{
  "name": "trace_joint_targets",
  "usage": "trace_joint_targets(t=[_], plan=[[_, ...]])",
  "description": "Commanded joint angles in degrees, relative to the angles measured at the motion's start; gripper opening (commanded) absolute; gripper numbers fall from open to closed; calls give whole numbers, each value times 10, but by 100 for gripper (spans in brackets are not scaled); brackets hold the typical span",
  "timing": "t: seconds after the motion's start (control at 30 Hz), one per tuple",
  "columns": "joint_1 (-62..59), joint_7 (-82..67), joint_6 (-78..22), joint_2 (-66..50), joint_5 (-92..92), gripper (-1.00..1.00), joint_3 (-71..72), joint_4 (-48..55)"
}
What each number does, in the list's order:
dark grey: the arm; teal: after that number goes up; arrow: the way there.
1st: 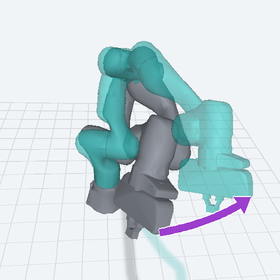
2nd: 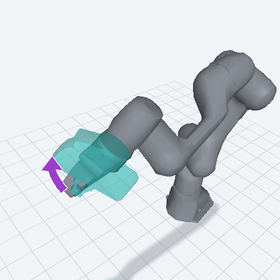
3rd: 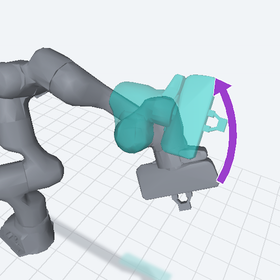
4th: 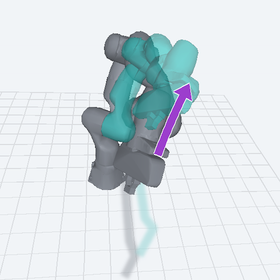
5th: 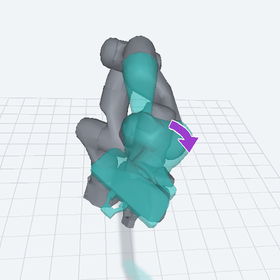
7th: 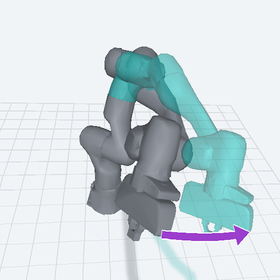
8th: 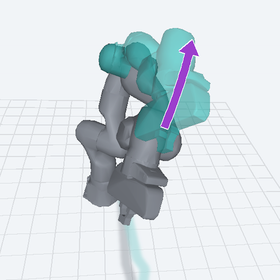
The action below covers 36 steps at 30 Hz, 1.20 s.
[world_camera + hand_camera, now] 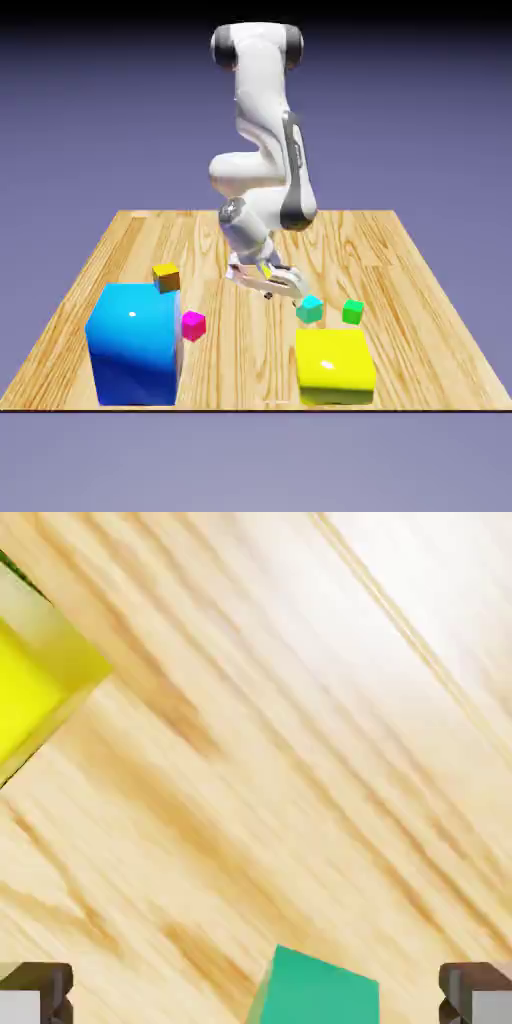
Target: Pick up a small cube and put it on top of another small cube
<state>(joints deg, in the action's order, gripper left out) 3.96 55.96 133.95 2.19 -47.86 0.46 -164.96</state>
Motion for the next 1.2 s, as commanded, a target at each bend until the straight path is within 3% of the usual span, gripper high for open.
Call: trace_joint_targets(t=[0.0, 0.13, 0.37, 0.4, 0.7, 1.17], plan=[[0, 7, -21, -16, -25, 0, 0, -2], [3, 22, -66, -50, -78, 0, 1, -6], [35, -85, 4, -182, -232, 0, 57, 22], [35, -85, 4, -182, -232, -100, 57, 22], [3, 22, -66, -50, -78, -100, 1, -6], [37, -304, -118, -32, 270, -100, -184, 241]])
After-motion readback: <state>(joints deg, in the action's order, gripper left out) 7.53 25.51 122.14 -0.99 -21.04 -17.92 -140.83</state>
